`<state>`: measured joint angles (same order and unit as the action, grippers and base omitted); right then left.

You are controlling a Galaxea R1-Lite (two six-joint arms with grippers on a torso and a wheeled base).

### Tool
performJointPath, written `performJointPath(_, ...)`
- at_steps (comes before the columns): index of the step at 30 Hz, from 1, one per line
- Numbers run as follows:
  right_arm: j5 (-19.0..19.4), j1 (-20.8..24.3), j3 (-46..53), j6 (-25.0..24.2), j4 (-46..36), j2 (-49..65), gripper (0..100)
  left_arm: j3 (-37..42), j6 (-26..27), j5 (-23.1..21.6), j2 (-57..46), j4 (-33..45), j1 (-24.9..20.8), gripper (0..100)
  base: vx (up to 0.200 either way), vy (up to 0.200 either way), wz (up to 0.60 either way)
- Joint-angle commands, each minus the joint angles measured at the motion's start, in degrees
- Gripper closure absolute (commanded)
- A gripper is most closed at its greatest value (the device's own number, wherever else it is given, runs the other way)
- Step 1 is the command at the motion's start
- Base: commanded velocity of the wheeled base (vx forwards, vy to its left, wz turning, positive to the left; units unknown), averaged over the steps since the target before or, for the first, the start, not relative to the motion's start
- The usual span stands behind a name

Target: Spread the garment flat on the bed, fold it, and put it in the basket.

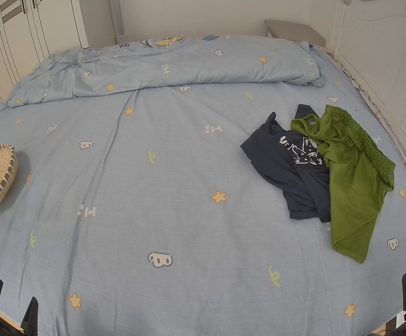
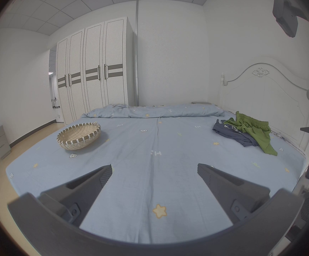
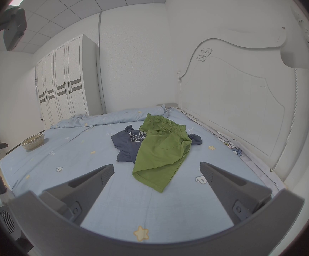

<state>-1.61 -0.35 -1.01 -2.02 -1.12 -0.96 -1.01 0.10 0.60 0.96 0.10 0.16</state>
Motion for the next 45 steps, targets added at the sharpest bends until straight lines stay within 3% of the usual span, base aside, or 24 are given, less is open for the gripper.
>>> performJointPath(1, -0.1, 0.0, 0.7, 0.0, 0.7, 1.0, 0, 1.0, 0.0, 0.0, -0.6, 0.0, 0.0, 0, 0.0, 0.0, 0.0)
performJointPath(5, 1.3, 0.5, -10.9, -3.7, 1.8, -0.2, 0, 1.0, 0.0, 0.0, -0.6, 0.0, 0.0, 0, 0.0, 0.0, 0.0)
performJointPath(7, 2.2, 4.0, -25.0, -11.9, -1.7, -9.0, 0, 1.0, 0.0, 0.0, -0.6, 0.0, 0.0, 0, 0.0, 0.0, 0.0)
performJointPath(12, 2.1, 6.9, -32.8, -12.5, -3.6, -25.2, 0, 1.0, 0.0, 0.0, -0.6, 0.0, 0.0, 0, 0.0, 0.0, 0.0)
performJointPath(17, 2.5, 6.6, -39.9, -12.3, -2.6, -40.3, 0, 1.0, 0.0, 0.1, -0.6, 0.0, 0.0, 0, 0.0, 0.0, 0.0)
performJointPath(19, 2.5, 6.0, -47.6, -11.0, -2.9, -51.1, 0, 1.0, 0.0, 0.0, -0.6, 0.0, 0.0, 0, 0.0, 0.0, 0.0)
performJointPath(24, 2.8, -1.8, -57.6, -4.2, -3.1, -65.9, 0, 1.0, 0.0, 0.0, -0.6, 0.0, 0.0, 0, 0.0, 0.0, 0.0)
performJointPath(25, 3.5, -5.9, -62.8, 1.1, -3.1, -72.5, 0, 1.0, 0.0, 0.0, -0.6, 0.0, 0.0, 0, 0.0, 0.0, 0.0)
performJointPath(26, 4.0, -6.8, -65.8, 2.9, -3.3, -76.0, 0, 1.0, 0.0, 0.0, -0.6, 0.0, 0.0, 0, 0.0, 0.0, 0.0)
performJointPath(30, 4.6, -7.4, -72.9, 3.3, -4.6, -83.0, 0, 1.0, 0.0, 0.0, -0.6, 0.0, 0.0, 0, 0.0, 0.0, 0.0)
performJointPath(35, 5.7, -8.9, -87.0, 4.6, -13.0, -94.8, 0, 1.0, 0.0, 0.0, -0.6, 0.0, 0.0, 0, 0.0, 0.0, 0.0)
performJointPath(45, 5.4, -9.8, -96.0, 7.0, -13.4, -106.8, 0, 1.0, 0.0, 0.0, -0.6, 0.0, 0.0, 0, 0.0, 0.0, 0.0)
